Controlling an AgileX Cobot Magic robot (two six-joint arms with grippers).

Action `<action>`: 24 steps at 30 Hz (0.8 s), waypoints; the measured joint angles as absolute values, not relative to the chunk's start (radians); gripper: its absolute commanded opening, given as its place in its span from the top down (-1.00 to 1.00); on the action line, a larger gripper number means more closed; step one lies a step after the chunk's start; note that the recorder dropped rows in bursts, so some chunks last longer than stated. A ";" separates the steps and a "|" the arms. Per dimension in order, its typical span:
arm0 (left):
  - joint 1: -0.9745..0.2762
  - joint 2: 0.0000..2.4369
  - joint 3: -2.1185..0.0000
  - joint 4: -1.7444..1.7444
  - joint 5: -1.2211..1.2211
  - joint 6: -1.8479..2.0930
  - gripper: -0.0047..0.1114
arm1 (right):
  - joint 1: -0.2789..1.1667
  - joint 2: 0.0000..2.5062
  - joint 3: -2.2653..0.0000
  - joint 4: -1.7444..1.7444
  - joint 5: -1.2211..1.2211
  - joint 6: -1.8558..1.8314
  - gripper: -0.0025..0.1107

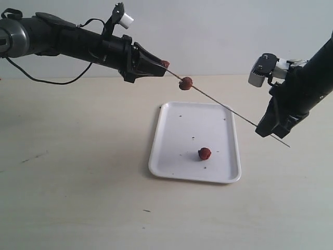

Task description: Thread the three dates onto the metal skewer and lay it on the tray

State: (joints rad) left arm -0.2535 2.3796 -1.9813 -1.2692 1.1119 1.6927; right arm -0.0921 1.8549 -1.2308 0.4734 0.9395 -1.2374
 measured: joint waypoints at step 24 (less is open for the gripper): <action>-0.255 2.382 -1.981 -1.273 1.197 1.693 0.36 | -0.092 1.855 -1.231 0.572 0.929 -1.347 0.96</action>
State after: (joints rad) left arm -0.2554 2.3815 -1.9813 -1.2731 1.1974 1.6927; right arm -0.0921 1.8549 -1.2308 0.5719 0.9293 -1.3473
